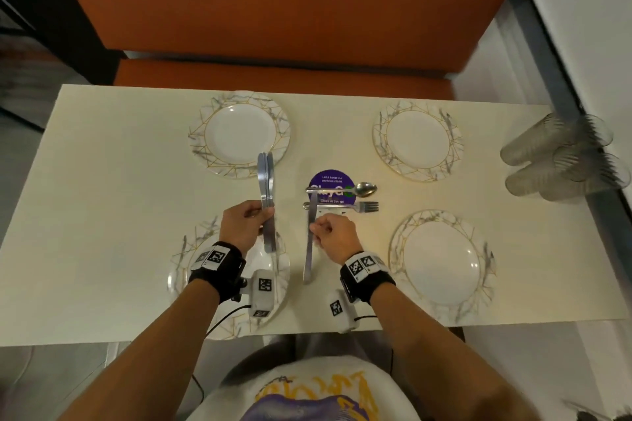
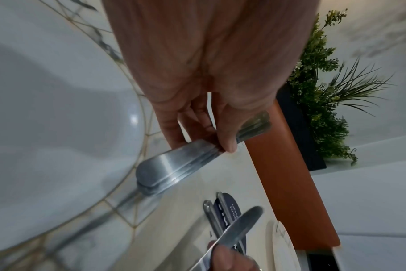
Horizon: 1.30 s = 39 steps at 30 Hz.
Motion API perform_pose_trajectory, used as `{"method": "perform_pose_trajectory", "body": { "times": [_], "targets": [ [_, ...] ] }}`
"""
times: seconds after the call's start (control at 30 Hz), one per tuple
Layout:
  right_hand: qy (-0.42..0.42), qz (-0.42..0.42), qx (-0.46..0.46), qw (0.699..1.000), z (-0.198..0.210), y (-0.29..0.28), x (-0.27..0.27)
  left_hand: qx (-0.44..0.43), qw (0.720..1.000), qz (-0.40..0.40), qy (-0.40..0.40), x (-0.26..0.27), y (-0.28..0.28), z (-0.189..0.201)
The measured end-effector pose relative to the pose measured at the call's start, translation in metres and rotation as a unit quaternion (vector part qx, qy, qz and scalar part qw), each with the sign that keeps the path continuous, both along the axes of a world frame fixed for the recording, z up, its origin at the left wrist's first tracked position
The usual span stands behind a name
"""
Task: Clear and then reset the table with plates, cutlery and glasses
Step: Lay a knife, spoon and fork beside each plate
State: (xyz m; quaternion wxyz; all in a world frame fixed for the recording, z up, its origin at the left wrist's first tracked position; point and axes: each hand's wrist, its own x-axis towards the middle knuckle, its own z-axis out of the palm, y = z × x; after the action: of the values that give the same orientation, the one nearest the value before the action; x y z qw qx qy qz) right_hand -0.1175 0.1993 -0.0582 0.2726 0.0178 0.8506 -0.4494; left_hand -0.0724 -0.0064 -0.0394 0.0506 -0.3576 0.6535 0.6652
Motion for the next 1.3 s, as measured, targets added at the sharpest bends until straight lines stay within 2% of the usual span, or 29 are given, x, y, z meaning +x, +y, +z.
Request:
{"method": "perform_pose_trajectory", "body": {
  "times": [0.13, 0.3, 0.43, 0.5, 0.6, 0.67, 0.93, 1.3],
  "targets": [
    [0.002, 0.007, 0.063, 0.998, -0.016, 0.002, 0.035, 0.007, 1.0, -0.011, 0.001, 0.023, -0.004, -0.001],
    [0.004, -0.003, 0.097, 0.995, -0.019, 0.003, 0.052, 0.013, 0.999, -0.031, 0.01, 0.037, -0.008, -0.001],
    [0.04, -0.003, 0.137, 0.99, -0.018, 0.008, 0.06, 0.012, 0.999, -0.037, 0.015, 0.044, -0.012, -0.003],
    [0.088, 0.004, 0.149, 0.985, -0.02, 0.012, 0.066, 0.009, 0.999, -0.039, 0.019, 0.047, -0.014, -0.003],
    [0.204, 0.098, 0.214, 0.95, -0.023, 0.019, 0.073, 0.006, 0.999, -0.042, 0.021, 0.05, -0.015, -0.003],
    [0.234, 0.164, 0.245, 0.926, -0.019, 0.022, 0.077, 0.006, 0.999, -0.043, 0.02, 0.053, -0.015, -0.003],
    [0.238, 0.274, 0.279, 0.889, -0.021, 0.019, 0.093, 0.003, 0.999, -0.042, 0.018, 0.061, -0.015, -0.007],
    [0.223, 0.299, 0.255, 0.892, -0.022, 0.005, 0.094, -0.003, 0.999, -0.051, 0.018, 0.062, -0.012, -0.007]
  ]
}}
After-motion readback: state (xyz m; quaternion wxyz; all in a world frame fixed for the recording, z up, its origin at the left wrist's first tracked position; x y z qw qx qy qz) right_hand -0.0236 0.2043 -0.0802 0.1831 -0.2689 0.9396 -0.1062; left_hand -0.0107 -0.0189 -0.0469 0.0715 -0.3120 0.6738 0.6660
